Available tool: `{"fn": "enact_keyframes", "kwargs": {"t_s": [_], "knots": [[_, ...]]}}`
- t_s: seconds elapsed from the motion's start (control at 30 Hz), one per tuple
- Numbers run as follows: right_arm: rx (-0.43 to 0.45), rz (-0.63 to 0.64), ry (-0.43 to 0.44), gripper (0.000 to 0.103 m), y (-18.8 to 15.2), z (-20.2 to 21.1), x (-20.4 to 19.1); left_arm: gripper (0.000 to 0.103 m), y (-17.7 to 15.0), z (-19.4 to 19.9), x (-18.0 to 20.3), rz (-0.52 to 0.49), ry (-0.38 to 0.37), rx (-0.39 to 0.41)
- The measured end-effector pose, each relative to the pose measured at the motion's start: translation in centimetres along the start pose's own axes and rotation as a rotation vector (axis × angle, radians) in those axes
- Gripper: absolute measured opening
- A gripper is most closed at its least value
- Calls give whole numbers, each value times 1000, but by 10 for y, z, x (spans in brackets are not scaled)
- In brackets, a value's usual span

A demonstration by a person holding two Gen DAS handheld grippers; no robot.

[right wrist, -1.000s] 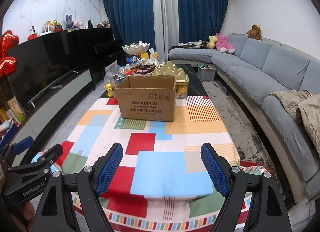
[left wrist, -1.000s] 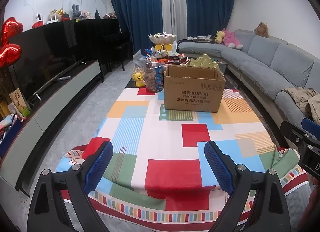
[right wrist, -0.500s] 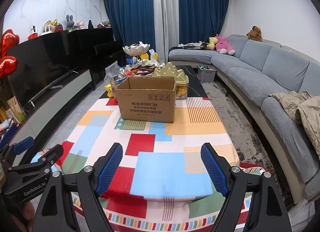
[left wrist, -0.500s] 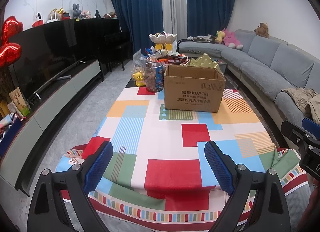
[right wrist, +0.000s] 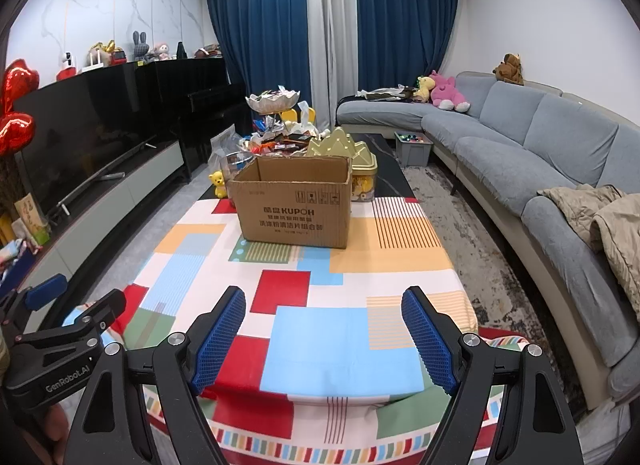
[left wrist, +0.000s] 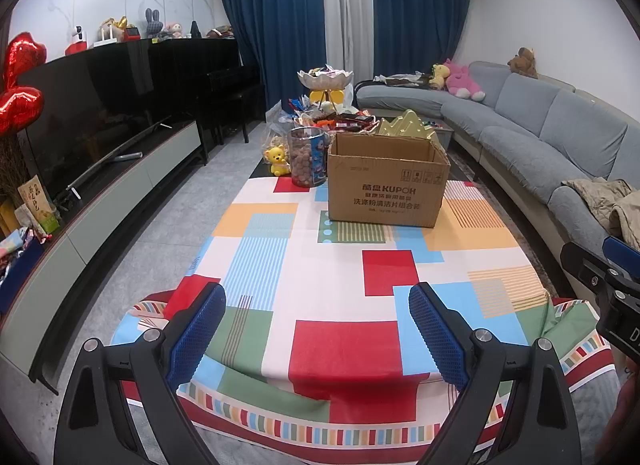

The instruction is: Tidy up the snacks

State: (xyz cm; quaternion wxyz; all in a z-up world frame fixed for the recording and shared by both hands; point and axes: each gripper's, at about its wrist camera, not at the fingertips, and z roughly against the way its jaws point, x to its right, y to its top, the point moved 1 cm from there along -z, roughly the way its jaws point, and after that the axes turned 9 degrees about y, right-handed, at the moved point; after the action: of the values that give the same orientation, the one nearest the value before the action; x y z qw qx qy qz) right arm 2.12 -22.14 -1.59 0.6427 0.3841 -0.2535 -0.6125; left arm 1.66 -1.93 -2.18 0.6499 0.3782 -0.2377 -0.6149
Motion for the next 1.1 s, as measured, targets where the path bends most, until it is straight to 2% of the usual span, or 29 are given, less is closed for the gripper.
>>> {"fn": "enact_keyframes", "kwargs": {"t_s": [1.1], "knots": [[4, -1, 1, 81, -1, 0, 0, 96, 6, 5, 3, 4, -2, 13]]}}
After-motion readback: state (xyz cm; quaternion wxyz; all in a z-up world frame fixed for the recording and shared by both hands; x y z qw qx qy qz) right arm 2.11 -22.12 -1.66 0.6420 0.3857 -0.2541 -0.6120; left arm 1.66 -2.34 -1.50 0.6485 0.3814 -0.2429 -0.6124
